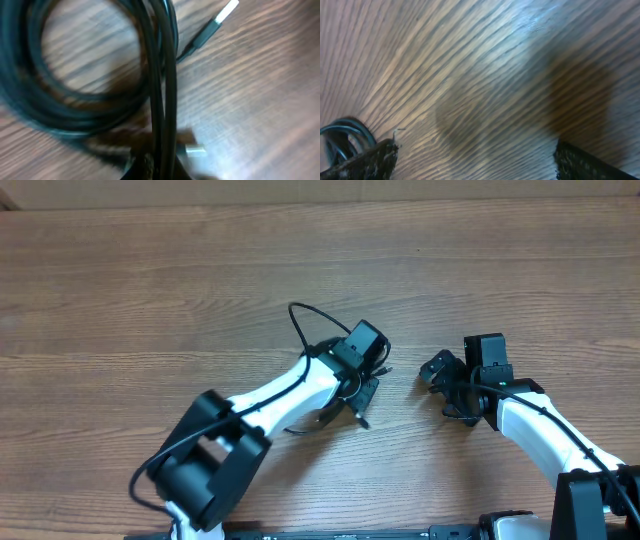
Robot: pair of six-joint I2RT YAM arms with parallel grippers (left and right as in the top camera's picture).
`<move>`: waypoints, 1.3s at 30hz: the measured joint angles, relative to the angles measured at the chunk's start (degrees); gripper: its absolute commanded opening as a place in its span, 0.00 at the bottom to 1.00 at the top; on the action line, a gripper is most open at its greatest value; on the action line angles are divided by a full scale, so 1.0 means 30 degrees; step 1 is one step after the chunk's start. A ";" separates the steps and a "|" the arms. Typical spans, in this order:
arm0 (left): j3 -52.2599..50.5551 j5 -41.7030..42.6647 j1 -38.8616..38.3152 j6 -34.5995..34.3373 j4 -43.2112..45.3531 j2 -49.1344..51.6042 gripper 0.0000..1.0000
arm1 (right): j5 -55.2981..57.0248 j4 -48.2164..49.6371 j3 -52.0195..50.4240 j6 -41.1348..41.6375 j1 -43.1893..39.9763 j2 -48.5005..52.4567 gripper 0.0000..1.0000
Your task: Untangle cables
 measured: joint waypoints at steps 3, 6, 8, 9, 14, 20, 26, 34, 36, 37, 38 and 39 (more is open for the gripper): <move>0.1304 -0.0051 0.0277 0.0007 -0.1821 -0.1428 0.04 | -0.1916 0.0874 0.0000 -0.1362 0.0007 0.0000 1.00; 0.2688 -0.0036 0.0648 0.0182 -0.3257 -0.3242 0.04 | -0.4663 0.1916 0.0000 -0.3257 0.0000 0.0000 1.00; 0.3220 0.0036 0.0889 0.0474 -0.3891 -0.4437 0.04 | -0.6477 0.2586 0.0000 -0.4175 0.0007 0.0000 1.00; 0.3381 0.0131 0.1027 0.0656 -0.4218 -0.5005 0.04 | -0.7461 0.2936 0.0000 -0.4575 0.0007 0.0000 1.00; 0.3504 0.0466 0.1836 0.1464 -0.5778 -0.6288 0.05 | -1.1489 0.4983 0.0000 -0.5559 0.0007 0.0000 0.91; 0.3490 0.1311 0.3526 0.2251 -0.6207 -0.6280 0.04 | -1.5132 0.7628 0.0000 -0.5909 0.0007 -0.0015 0.87; 0.3490 0.4590 0.4838 0.3687 -0.6200 -0.6280 0.04 | -1.5737 0.9187 0.0000 -0.6011 0.0379 -0.0328 1.00; 0.3490 0.6280 0.4860 0.4175 -0.6499 -0.6280 0.04 | -1.1919 1.0251 0.0000 -0.4765 0.3424 -0.0393 0.98; 0.3490 0.6462 0.4860 0.4175 -0.6550 -0.6280 0.04 | -1.0418 1.0236 0.0000 -0.4007 0.4262 -0.0393 0.81; 0.3490 0.6579 0.4860 0.4175 -0.6586 -0.6280 0.04 | -0.9763 1.0251 0.0000 -0.3628 0.4590 -0.0393 0.73; 0.3483 0.6761 0.4860 0.4175 -0.6608 -0.6280 0.04 | -0.8983 1.0258 0.0000 -0.3228 0.4918 -0.0393 0.62; 0.3483 0.6980 0.4860 0.4175 -0.6652 -0.6280 0.04 | -0.8306 1.0258 0.0000 -0.2856 0.5195 -0.0393 0.50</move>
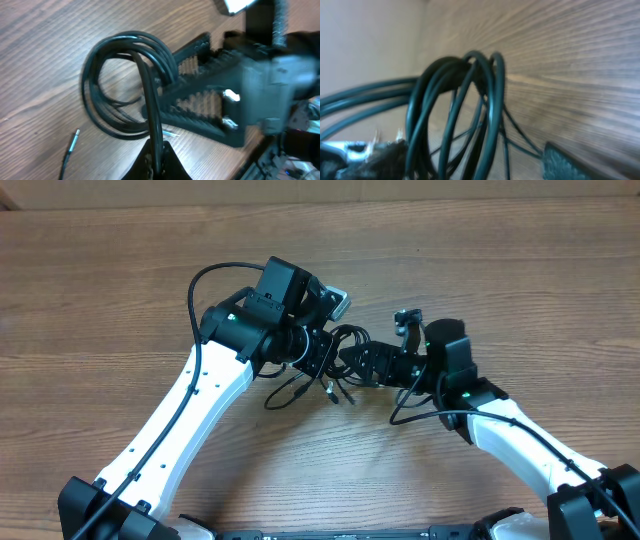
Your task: Untangle cables
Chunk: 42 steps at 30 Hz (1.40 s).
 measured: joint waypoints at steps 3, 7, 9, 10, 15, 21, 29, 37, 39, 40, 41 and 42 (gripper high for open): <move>0.0000 0.0503 0.0000 0.0015 -0.0204 0.0000 0.04 | 0.1566 -0.0007 0.0000 0.0619 0.0350 0.0000 0.07; 0.0000 0.0736 0.0066 0.0240 -0.0874 -0.0015 0.04 | 0.2586 -0.0342 0.0000 0.1071 0.0160 0.0000 0.04; 0.0000 0.0721 0.0379 0.0364 -0.1129 -0.0095 0.04 | 0.2790 -0.1049 0.0000 0.1122 -0.0197 -0.0022 0.04; 0.0000 0.0714 0.0597 0.0372 -0.1180 -0.0182 0.04 | 0.2856 -0.1508 0.0000 0.1129 -0.0452 -0.0036 0.04; -0.0022 0.0911 0.2630 0.0423 -0.1195 -0.1552 0.04 | 0.2171 -0.2353 0.0000 0.0772 -0.1800 -0.0036 0.04; -0.0022 0.2084 0.3009 0.0423 -0.1311 -0.2761 0.04 | 0.0532 -0.0474 0.0000 0.0619 -0.2062 -0.0036 0.04; -0.0022 0.1909 0.0561 -0.0248 -0.1348 -0.1596 0.04 | 0.0707 -0.0444 0.0000 0.0386 -0.1916 -0.0036 0.04; -0.0022 -0.0474 -0.0510 -0.2943 -0.0736 0.1086 0.04 | 0.0750 -0.0525 0.0000 0.0291 -0.1916 -0.0036 0.04; -0.0022 -0.0532 -0.0510 -0.3366 -0.0452 0.1785 0.04 | 0.0692 -0.0532 0.0000 0.0277 -0.1916 -0.0036 0.04; -0.0022 -0.0474 -0.0510 -0.3585 -0.0189 0.2273 0.04 | 0.0692 -0.0525 0.0000 0.0284 -0.1916 -0.0036 0.04; -0.0022 -0.0393 -0.0510 -0.3687 0.0007 0.2557 0.04 | 0.0685 -0.0532 0.0000 0.0284 -0.1916 -0.0036 0.04; -0.0022 -0.0080 -0.0510 -0.3781 0.0299 0.2965 0.04 | 0.0685 -0.0525 0.0000 0.0291 -0.1916 -0.0036 0.04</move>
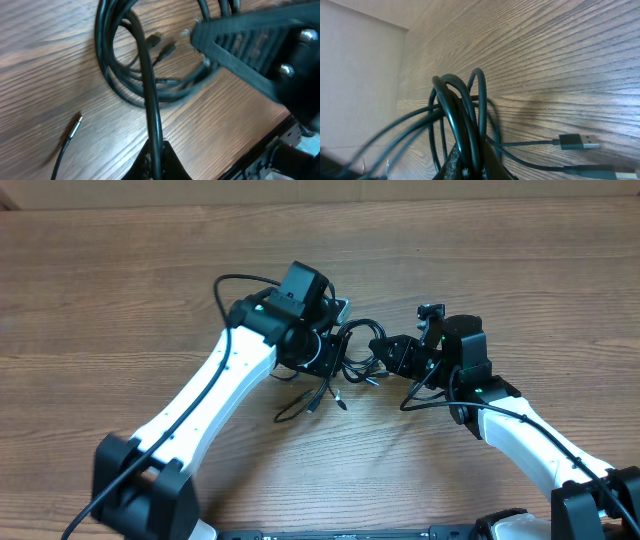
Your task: Untangle cables
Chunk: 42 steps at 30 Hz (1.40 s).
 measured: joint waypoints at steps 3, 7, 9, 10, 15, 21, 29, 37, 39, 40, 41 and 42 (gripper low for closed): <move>0.0000 0.1013 0.0000 -0.0328 0.0874 0.0933 0.04 | -0.0051 0.0007 0.0000 -0.0015 0.0000 0.0000 0.04; 0.0000 0.2186 0.0000 -0.0401 0.1705 0.1829 0.04 | -0.0233 0.0000 0.0000 -0.0073 0.0066 0.0000 0.04; 0.0000 0.2812 0.0000 -0.0415 0.2237 0.2200 0.04 | -0.0335 0.0000 0.0000 -0.0342 0.0226 0.0000 0.04; 0.0000 0.3031 0.0000 -0.0408 0.2404 0.2331 0.04 | -0.0357 0.0000 0.0000 -0.0590 0.0393 0.0000 0.04; 0.0000 0.3504 0.0146 -0.0415 0.2645 0.2557 0.06 | -0.0335 0.0007 0.0000 -0.1231 0.1005 0.0000 0.04; 0.0000 0.3883 0.0933 -0.0408 0.2688 0.2557 0.08 | -0.0503 0.0022 0.0000 -0.1078 0.1144 0.0000 0.04; 0.0000 0.4014 0.1545 0.0342 0.2433 0.2557 0.18 | -0.1311 0.0510 0.0000 0.2069 0.1304 0.0000 0.04; 0.0000 0.4014 0.1508 0.1479 0.1552 0.2557 0.38 | -0.1719 0.0510 0.0000 0.2769 0.1348 0.0000 0.04; 0.0000 0.3876 0.1515 0.1770 0.1253 0.2557 0.51 | -0.1770 0.0510 0.0000 0.2820 0.1341 0.0000 0.04; 0.0000 0.3934 0.1566 0.1829 0.1071 0.2557 0.59 | -0.1756 0.0503 0.0000 0.2834 0.1333 0.0000 0.04; 0.0044 0.4000 0.1668 0.1974 0.0736 0.2557 0.70 | -0.1749 0.0488 0.0000 0.2892 0.1355 0.0000 0.04; 0.0124 0.4014 0.1719 0.1967 0.0430 0.2557 0.80 | -0.1807 0.0466 0.0000 0.2922 0.1355 0.0000 0.04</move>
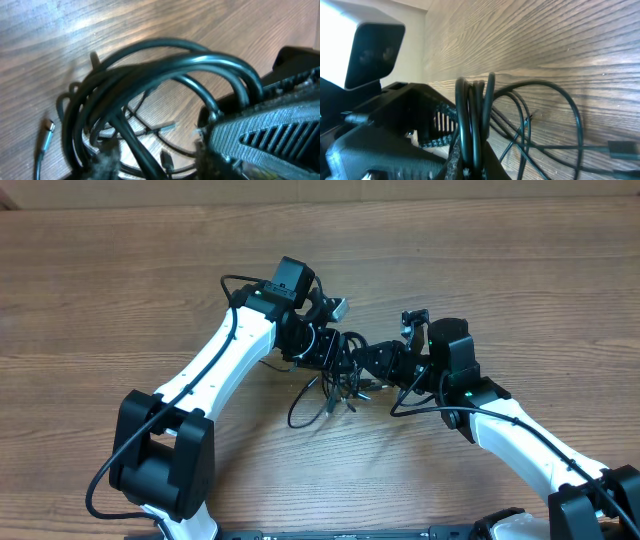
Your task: Untangle cables
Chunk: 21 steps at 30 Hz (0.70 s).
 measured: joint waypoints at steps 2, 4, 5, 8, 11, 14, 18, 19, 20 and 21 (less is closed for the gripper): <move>0.0379 0.0022 0.0284 0.0117 -0.0984 0.0015 0.89 | -0.0109 -0.0015 0.0000 0.0007 0.0007 0.0000 0.04; 0.1107 0.0423 0.0648 0.0248 -0.2186 0.0029 0.94 | -0.0109 -0.0015 0.0000 0.0015 0.0044 0.0000 0.04; 0.1574 0.0459 0.0831 0.0277 -0.2805 0.0029 0.97 | -0.0117 0.0044 0.0000 0.0007 0.0044 0.0000 0.04; 0.3111 0.0408 0.1428 0.0444 -0.4532 0.0036 1.00 | -0.0087 0.0044 0.0000 -0.0007 -0.0109 0.0000 0.04; 0.4758 0.0408 0.1938 0.0831 -0.5974 0.0036 1.00 | -0.0211 0.0044 0.0000 -0.0204 -0.0415 0.0000 0.04; 0.6237 0.0415 0.2353 0.0947 -0.6754 0.0036 1.00 | -0.0984 0.0270 0.0000 -0.0452 -0.1173 0.0000 0.04; 0.6798 0.0415 0.2739 0.0648 -0.7176 0.0036 1.00 | -0.3045 0.1588 0.0000 -0.0969 -0.2550 0.0000 0.04; 0.6798 0.0415 0.2841 0.0568 -0.7344 0.0036 0.99 | -0.3730 0.2069 0.0000 -0.1005 -0.2900 0.0000 0.04; 0.6798 0.0415 0.2943 0.0481 -0.7533 0.0036 0.99 | -0.4393 0.2499 0.0000 -0.0991 -0.3213 0.0000 0.04; 0.6798 0.0423 0.3038 0.0372 -0.7723 0.0036 0.99 | -0.5020 0.2871 0.0000 -0.0911 -0.3504 0.0000 0.04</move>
